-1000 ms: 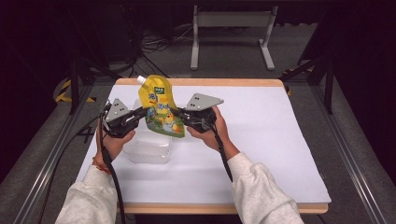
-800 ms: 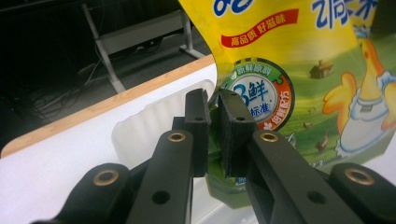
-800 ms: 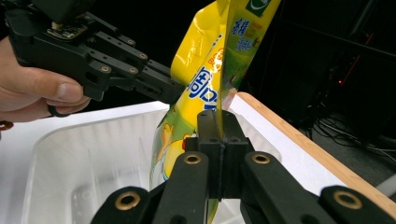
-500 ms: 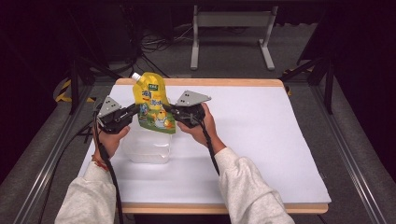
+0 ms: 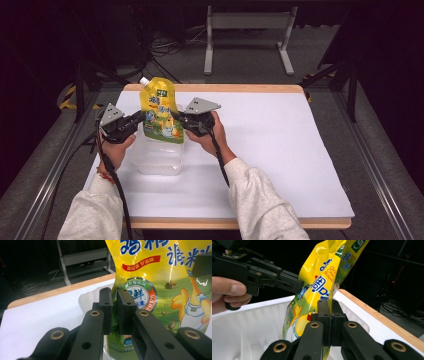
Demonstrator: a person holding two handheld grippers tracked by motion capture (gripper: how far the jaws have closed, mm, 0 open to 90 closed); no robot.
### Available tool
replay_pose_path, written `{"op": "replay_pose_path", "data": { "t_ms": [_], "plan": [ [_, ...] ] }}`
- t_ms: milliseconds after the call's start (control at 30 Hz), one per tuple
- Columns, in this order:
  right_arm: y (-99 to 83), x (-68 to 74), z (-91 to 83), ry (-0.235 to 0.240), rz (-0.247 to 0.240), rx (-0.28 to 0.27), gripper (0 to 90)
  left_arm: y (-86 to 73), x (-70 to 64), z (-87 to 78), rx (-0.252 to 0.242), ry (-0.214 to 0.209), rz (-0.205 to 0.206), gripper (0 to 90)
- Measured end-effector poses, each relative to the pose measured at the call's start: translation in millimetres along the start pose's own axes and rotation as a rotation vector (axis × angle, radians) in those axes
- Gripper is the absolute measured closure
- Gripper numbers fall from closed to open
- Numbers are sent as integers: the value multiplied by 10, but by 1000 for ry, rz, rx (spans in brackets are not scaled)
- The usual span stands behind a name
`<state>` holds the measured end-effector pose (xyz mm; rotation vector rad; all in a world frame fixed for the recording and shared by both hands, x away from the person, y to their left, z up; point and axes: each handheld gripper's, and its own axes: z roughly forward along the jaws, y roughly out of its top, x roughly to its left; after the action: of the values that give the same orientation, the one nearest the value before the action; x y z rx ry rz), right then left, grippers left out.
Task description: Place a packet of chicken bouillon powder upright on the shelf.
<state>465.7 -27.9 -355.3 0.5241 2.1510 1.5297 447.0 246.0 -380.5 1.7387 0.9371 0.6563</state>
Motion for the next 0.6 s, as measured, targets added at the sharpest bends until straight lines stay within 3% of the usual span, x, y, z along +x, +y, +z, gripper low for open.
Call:
{"op": "replay_pose_path", "data": {
  "t_ms": [333,600],
  "plan": [
    [-27,-5,76,-4,18,-9,894,-68,36,20,22,-1,0,825],
    [51,-25,120,-13,-7,2,891,-68,50,-1,9,14,-13,824]
  ]
}}
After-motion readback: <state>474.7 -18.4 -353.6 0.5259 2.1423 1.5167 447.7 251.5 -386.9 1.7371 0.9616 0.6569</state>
